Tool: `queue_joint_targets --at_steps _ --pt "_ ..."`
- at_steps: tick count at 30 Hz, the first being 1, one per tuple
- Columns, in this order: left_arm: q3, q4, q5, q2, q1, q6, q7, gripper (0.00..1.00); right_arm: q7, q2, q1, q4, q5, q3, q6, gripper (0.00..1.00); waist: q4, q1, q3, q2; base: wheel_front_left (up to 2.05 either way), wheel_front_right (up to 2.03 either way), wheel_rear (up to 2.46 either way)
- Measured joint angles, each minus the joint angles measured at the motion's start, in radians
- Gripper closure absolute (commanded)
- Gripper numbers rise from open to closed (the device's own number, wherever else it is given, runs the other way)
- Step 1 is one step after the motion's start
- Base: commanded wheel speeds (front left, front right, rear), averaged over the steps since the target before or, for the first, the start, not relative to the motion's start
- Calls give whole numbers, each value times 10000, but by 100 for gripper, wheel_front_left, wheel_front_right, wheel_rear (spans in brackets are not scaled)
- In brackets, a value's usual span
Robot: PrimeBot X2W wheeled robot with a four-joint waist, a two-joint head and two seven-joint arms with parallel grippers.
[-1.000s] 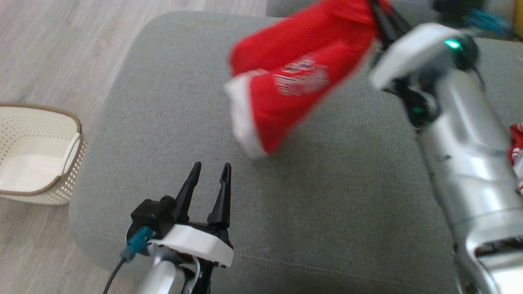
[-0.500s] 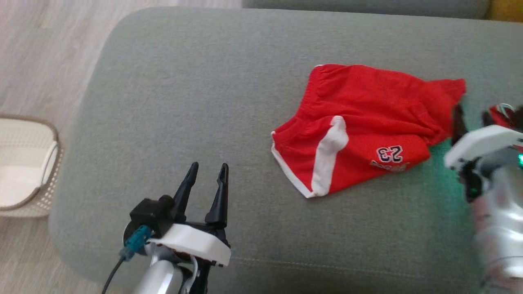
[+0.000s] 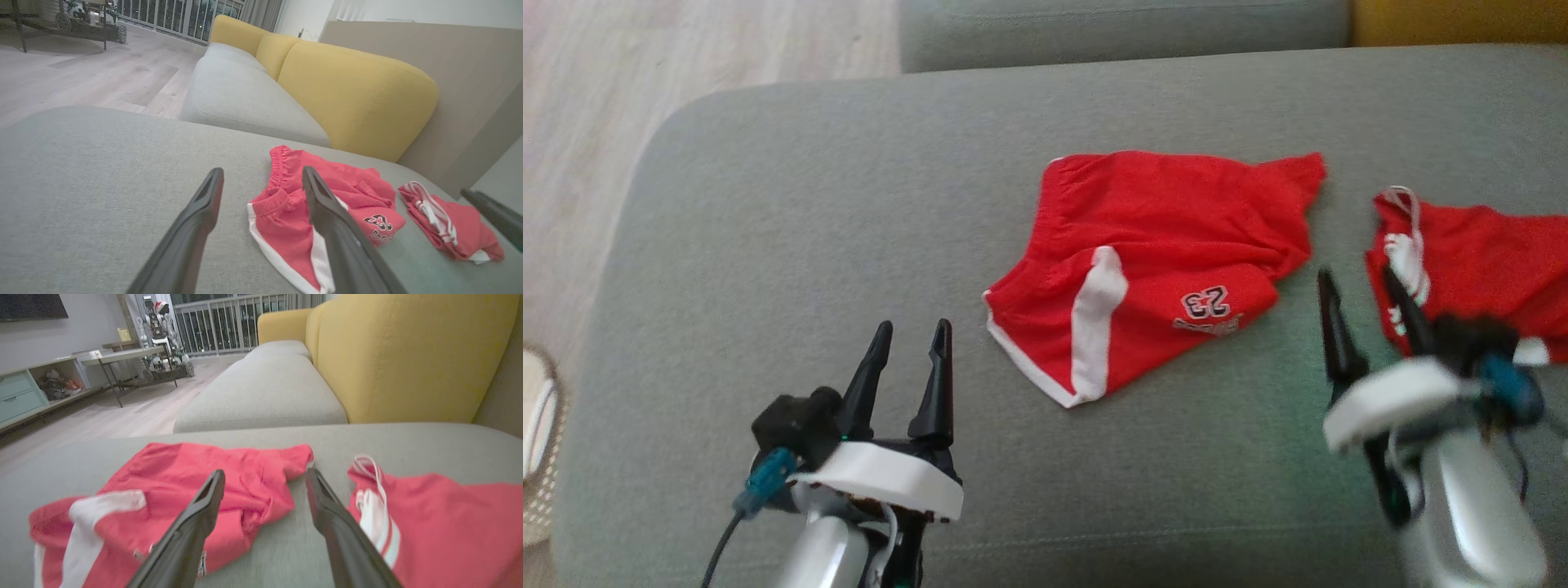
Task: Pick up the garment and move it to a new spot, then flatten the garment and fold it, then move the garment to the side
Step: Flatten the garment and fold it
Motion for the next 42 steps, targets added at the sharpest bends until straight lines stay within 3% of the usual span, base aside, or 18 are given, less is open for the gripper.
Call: queue_joint_targets --at_steps 6,11,16,27,35,36,37,39,42 --pt "-8 12 -332 0 20 8 0 0 276 90 2057 -2261 121 309 0 0 -655 0 -142 0 0 0 0" --pt "-113 247 -309 0 -46 -10 0 0 652 96 2139 -3375 121 520 0 0 -1088 0 -113 0 0 0 0" --pt "-752 1816 -56 -2 -1294 -209 2 0 953 102 2113 -4268 167 675 0 0 -1715 0 252 0 0 0 0" --pt "-1896 5001 -548 -46 -3843 -153 0 0 972 105 2116 -4460 454 673 0 0 -2721 0 915 0 0 0 0" --pt "-2174 6182 -809 -61 -4623 -186 0 0 708 107 2104 -4284 456 663 0 0 -3068 0 1219 0 0 0 0" --pt "-2224 6230 -872 -61 -4658 -247 0 31 708 107 2096 -4234 456 665 0 0 -3090 0 1222 0 0 0 0" --pt "-2276 6232 -888 -59 -4670 -376 2 100 706 109 2087 -4195 456 671 0 0 -3114 0 1215 0 0 0 0" --pt "-2282 5983 -857 -59 -4669 -623 0 100 658 109 2075 -4149 456 685 0 0 -3169 0 1198 0 0 0 0" --pt "-2169 5231 -656 -61 -4681 -627 2 100 617 109 2045 -4080 458 681 0 0 -3215 0 1160 0 0 0 0"
